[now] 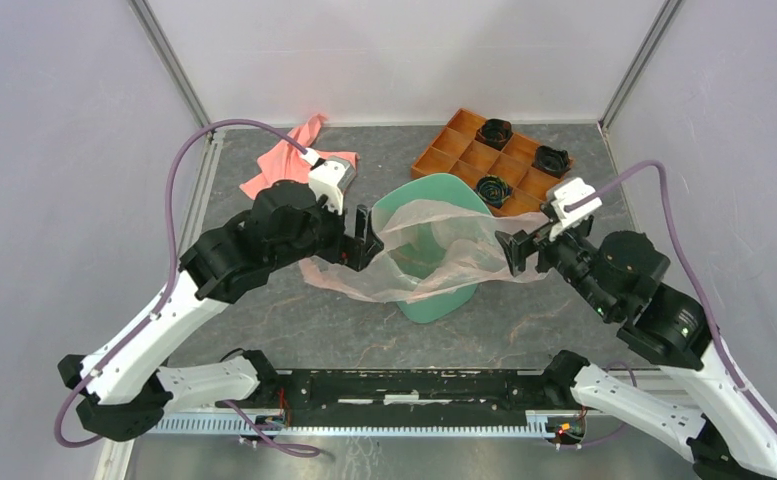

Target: Put the trash bags into the trash bin

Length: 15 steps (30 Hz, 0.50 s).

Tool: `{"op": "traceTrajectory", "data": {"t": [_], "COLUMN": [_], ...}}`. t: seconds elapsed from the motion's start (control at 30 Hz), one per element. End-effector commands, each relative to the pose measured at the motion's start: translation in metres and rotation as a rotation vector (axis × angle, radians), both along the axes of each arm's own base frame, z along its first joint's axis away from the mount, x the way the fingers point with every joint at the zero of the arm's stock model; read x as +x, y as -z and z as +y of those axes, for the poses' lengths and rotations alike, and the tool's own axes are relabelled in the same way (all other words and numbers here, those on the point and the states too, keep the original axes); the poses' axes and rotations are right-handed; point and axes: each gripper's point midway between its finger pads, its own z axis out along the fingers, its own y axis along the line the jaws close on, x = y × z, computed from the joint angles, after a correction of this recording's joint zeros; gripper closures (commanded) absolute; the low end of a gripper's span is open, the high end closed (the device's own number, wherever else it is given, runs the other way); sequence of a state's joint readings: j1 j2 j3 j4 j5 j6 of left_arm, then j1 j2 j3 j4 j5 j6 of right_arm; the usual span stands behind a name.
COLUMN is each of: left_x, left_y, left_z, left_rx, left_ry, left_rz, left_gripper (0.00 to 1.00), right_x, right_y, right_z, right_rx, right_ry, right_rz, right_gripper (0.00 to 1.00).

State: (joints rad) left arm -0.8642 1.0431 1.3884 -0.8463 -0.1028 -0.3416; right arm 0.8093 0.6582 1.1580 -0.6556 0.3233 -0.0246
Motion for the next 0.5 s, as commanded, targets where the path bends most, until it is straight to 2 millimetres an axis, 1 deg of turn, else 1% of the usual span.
{"op": "traceTrajectory", "data": {"t": [0.0,0.07,0.1,0.2,0.23,0.27,0.3,0.37,0.43,0.47], "left_x": [0.004,0.008,0.011,0.015,0.016,0.018,0.019,0.024,0.026,0.024], "left_y": [-0.005,-0.003,-0.004,0.003,0.007,0.011,0.014,0.017,0.016,0.016], "left_z": [0.006,0.012,0.016,0.018,0.018,0.018,0.019,0.024,0.025,0.022], "left_rx": [0.023,0.020,0.016,0.005,0.007,0.010,0.016,0.025,0.018,0.005], "left_ry": [0.000,-0.039,-0.055,-0.049,-0.044,-0.043,-0.046,-0.066,-0.069,-0.056], "left_rz": [-0.032,-0.023,-0.024,0.003,0.022,0.036,0.045,0.046,0.041,0.044], "left_gripper": [0.11,0.17,0.19,0.26,0.31,0.34,0.36,0.40,0.44,0.45], "right_x": [0.013,0.020,0.021,0.016,0.016,0.017,0.019,0.023,0.027,0.029], "right_y": [-0.004,0.005,0.007,0.003,0.002,0.002,0.001,0.002,0.005,0.006], "right_z": [0.012,0.013,0.016,0.035,0.037,0.038,0.038,0.038,0.041,0.042], "right_rx": [-0.044,-0.072,-0.071,-0.032,-0.028,-0.030,-0.038,-0.063,-0.094,-0.104], "right_ry": [-0.019,0.005,-0.003,-0.103,-0.106,-0.109,-0.105,-0.092,-0.102,-0.098], "right_rz": [-0.037,-0.025,-0.023,-0.038,-0.034,-0.032,-0.032,-0.030,-0.019,-0.015], "right_gripper": [0.09,0.08,0.09,0.14,0.18,0.21,0.22,0.20,0.18,0.15]}}
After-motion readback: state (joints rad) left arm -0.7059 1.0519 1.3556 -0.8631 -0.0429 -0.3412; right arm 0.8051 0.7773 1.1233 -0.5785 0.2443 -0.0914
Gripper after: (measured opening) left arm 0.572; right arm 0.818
